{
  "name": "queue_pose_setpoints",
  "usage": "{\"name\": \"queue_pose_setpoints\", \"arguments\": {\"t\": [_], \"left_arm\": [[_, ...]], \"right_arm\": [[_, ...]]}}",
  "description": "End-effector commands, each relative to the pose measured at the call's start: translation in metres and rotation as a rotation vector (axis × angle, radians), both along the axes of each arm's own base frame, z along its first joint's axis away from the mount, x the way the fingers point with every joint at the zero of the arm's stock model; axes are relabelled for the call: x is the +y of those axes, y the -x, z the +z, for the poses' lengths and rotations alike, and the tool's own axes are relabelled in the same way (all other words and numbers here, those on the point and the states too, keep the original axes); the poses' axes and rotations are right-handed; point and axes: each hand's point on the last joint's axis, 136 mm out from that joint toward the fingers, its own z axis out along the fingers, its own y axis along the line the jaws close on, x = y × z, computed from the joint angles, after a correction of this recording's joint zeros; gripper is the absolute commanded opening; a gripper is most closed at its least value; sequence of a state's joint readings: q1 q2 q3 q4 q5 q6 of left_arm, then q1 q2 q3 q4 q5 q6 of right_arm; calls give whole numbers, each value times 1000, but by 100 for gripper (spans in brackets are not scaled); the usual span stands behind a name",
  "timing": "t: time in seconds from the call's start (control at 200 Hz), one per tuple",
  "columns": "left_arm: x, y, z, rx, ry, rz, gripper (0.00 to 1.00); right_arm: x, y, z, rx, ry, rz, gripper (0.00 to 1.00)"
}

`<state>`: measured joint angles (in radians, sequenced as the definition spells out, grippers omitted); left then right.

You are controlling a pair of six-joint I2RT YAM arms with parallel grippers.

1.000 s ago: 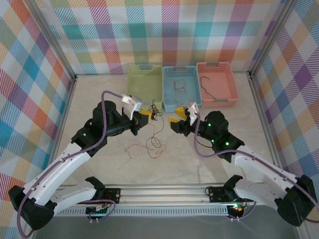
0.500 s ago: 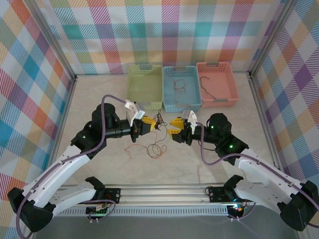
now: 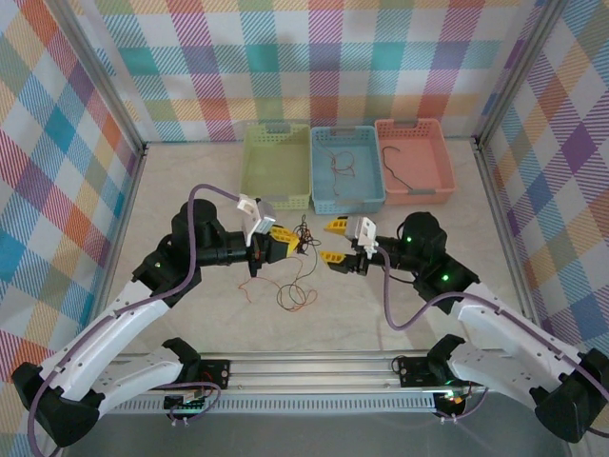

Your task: Untangle the cables

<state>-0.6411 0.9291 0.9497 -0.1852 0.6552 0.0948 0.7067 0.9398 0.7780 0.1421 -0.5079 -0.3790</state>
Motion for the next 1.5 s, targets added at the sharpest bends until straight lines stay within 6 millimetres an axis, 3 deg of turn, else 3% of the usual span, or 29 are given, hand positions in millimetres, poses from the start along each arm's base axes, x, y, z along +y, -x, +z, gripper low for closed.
{"name": "queue_pose_setpoints", "arguments": {"t": [0.0,0.355,0.555,0.62,0.69,0.805,1.02,1.21,1.34,1.495], "left_arm": [[-3,6,8,-23,11,-33,0],[-6,3,6,-8,6,-30,0],[-6,-1,2,8,2,-11,0],[-4,-4,2,15,3,15,0],[1,-11,0,23,-2,74,0],[8,-24,-7,57,-7,175,0],[23,-23,-20,116,1,257,0],[40,-17,-23,132,25,332,0],[52,-14,-21,133,38,376,0],[66,-12,-13,115,65,440,0]], "right_arm": [[7,6,17,-94,-18,62,50],[18,-1,7,-81,-9,70,39],[15,-10,8,-71,-15,6,6],[10,-18,11,-67,-33,-57,0],[2,-30,15,-57,-63,-154,0],[-19,-53,21,-22,-110,-329,0],[-68,-90,20,87,-188,-605,0],[-137,-125,2,297,-324,-882,0],[-178,-137,-12,385,-406,-1014,0],[-205,-142,-22,423,-425,-1124,0]]}}
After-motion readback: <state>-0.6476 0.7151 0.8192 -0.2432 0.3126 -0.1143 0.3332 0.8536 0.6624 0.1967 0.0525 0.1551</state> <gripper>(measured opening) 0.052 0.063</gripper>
